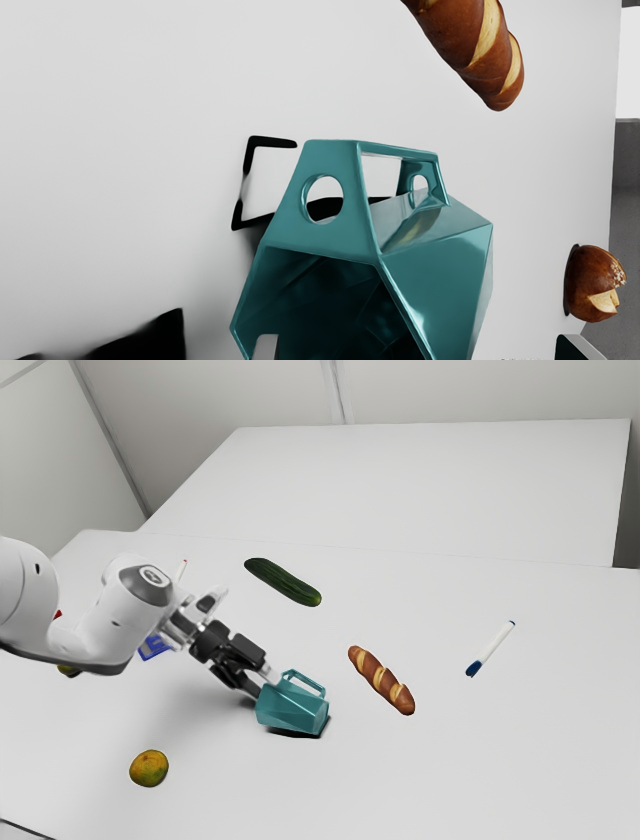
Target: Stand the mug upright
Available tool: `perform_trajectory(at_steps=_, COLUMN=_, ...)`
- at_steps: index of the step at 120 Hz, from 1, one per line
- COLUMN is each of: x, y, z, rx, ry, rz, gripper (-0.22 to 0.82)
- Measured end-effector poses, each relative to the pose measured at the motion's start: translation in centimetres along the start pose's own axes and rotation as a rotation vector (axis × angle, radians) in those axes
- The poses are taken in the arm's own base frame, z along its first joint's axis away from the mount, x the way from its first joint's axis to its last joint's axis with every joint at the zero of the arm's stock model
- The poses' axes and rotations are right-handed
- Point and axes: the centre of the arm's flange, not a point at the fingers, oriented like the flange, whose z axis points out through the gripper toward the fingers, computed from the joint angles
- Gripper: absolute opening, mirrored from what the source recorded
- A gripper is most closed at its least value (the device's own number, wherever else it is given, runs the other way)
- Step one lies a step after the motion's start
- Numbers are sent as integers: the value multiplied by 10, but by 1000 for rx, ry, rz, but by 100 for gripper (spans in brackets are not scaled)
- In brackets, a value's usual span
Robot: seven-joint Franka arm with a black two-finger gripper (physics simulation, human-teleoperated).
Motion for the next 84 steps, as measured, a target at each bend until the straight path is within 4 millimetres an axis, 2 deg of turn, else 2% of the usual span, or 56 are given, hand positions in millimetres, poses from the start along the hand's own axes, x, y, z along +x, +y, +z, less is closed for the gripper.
perform_trajectory(at_steps=40, x=0, y=4, z=17, rx=-80, ry=-21, rz=43, gripper=26)
perform_trajectory(at_steps=70, x=2, y=17, z=20, rx=-107, ry=-35, rz=95, gripper=-1)
perform_trajectory(at_steps=84, x=3, y=20, z=20, rx=-112, ry=-38, rz=110, gripper=-9)
